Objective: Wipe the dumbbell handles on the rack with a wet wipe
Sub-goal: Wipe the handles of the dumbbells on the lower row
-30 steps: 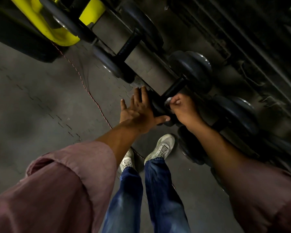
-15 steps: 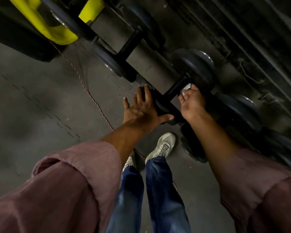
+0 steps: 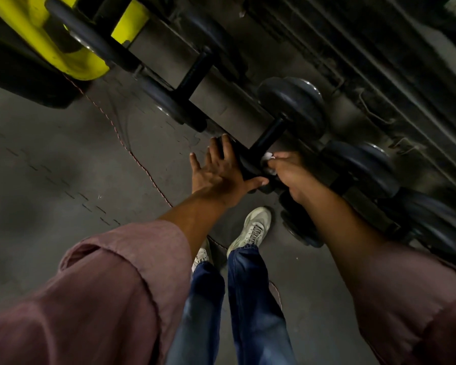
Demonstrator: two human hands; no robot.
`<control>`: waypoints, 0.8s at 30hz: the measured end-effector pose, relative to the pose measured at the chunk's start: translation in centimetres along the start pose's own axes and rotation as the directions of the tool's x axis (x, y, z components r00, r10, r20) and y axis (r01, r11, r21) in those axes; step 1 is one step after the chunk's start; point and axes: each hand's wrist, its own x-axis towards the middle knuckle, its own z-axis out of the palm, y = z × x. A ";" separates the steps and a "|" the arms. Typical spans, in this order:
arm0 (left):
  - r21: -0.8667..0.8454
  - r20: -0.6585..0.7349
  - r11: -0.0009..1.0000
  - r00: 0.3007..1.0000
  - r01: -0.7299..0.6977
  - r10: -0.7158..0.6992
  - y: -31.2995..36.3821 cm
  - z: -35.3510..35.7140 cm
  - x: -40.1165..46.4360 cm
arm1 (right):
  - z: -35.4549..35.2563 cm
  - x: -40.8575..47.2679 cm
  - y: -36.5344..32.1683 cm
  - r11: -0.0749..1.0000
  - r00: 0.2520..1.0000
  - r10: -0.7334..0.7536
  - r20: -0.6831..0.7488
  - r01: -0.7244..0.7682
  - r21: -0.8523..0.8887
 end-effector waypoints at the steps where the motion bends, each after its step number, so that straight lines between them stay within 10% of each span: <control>1: 0.004 0.004 1.000 1.000 -0.001 0.001 0.0 0.0 0.0 | -0.2 -0.4 0.0 1.000 1.000 -0.005 0.005 0.005 0.016; 12: 0.106 0.029 0.994 0.999 -0.023 0.020 1.3 -1.1 -1.6 | -3.8 -7.8 2.2 0.924 0.988 0.020 -0.152 0.040 0.381; 19: 0.136 -0.102 0.952 0.952 -0.274 0.288 6.0 1.6 -5.9 | -8.9 -8.2 4.0 0.966 0.908 -0.130 -0.399 0.207 0.156; 24: -0.049 0.111 0.970 0.963 -0.240 0.244 10.8 5.6 -8.4 | -11.9 -6.7 5.9 0.886 0.857 -0.412 -0.310 0.298 -0.355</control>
